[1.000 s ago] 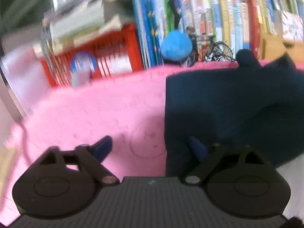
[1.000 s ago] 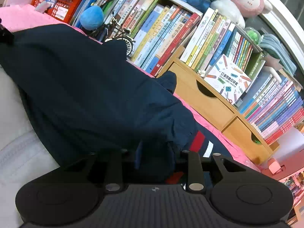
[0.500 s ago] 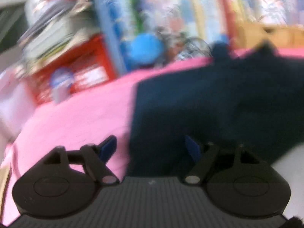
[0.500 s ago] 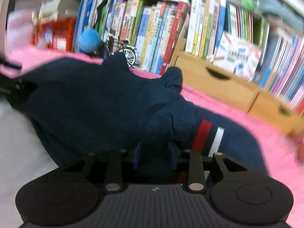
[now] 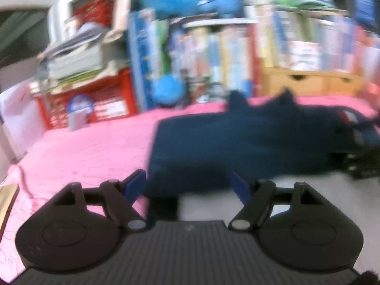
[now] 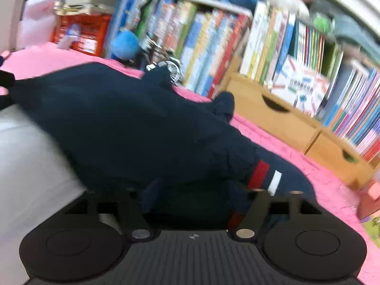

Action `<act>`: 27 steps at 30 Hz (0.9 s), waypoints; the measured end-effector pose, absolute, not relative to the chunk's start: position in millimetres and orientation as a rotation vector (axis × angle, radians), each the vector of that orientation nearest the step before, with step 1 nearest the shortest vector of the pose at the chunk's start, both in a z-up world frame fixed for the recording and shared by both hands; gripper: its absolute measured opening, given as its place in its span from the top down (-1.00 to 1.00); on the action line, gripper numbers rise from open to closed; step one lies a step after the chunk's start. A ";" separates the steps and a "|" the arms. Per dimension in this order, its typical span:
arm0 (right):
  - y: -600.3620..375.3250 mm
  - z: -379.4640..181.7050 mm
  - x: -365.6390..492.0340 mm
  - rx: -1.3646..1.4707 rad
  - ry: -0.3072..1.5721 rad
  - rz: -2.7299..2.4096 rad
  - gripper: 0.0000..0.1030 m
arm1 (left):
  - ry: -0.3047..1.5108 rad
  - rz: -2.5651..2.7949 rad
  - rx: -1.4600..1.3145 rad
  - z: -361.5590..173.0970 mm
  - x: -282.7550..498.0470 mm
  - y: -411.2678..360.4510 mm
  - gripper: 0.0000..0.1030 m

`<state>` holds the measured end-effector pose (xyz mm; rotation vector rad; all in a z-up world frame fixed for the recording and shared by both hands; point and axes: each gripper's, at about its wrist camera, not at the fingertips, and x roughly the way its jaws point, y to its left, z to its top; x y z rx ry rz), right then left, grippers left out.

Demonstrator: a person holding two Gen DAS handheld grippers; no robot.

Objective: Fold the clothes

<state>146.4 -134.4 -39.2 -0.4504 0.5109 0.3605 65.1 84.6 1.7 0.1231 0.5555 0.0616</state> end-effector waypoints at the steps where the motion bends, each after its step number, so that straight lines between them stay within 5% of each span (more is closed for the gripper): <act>1: -133.5 -34.5 131.3 -0.456 0.496 0.373 -0.82 | 0.559 0.041 0.137 -0.4 56.3 77.4 -0.53; 8: -143.2 -22.7 5.1 -0.422 0.414 0.422 -0.94 | 0.608 0.048 0.079 -44.8 -14.1 53.1 -0.57; 19: -170.8 -64.9 -186.8 0.037 0.494 0.246 -0.94 | 0.594 0.006 0.070 -32.6 -159.7 20.0 -0.63; 27: -145.0 -71.9 -194.9 -0.086 0.489 0.189 -0.95 | 0.678 0.079 0.050 -39.6 -140.6 32.4 -0.66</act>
